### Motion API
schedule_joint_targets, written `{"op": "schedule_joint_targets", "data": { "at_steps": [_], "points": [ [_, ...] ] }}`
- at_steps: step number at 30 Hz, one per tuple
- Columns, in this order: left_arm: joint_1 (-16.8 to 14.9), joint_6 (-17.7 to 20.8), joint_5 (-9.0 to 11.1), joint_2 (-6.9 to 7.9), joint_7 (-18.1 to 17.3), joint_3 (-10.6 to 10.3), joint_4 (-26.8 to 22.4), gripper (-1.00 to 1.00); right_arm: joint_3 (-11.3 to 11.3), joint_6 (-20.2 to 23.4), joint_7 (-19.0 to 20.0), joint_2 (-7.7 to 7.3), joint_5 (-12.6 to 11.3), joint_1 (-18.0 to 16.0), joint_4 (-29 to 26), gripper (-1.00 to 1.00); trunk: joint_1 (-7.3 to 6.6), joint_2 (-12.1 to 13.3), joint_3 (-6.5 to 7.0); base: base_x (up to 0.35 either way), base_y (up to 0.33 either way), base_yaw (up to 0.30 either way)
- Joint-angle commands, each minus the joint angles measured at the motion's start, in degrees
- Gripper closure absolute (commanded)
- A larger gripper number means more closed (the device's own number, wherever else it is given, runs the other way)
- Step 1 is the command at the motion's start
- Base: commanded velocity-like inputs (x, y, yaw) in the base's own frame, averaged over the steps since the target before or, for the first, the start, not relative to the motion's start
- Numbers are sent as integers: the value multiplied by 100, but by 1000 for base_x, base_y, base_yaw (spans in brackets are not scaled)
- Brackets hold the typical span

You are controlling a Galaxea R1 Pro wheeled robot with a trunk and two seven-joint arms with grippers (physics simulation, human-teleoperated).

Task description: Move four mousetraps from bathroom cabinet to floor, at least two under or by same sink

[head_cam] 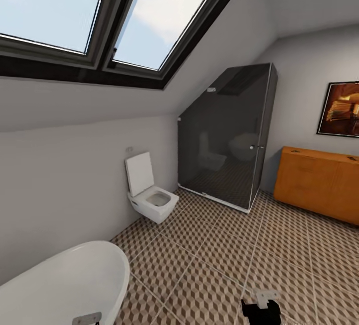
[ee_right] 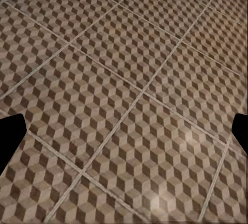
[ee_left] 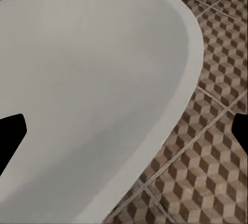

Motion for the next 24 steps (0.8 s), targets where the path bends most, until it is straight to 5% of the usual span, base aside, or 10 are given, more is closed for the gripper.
{"op": "schedule_joint_targets", "data": {
  "at_steps": [1,24],
  "points": [
    [0,-10,-16,-2,33,-35,5,-100,48,-26,-4,5,-35,-6,20,-100,2,-4,1,0,0,-285],
    [0,2,-16,-22,22,-36,3,-100,45,-28,-4,-3,-35,-6,20,-100,2,-4,81,0,0,-285]
  ]
}}
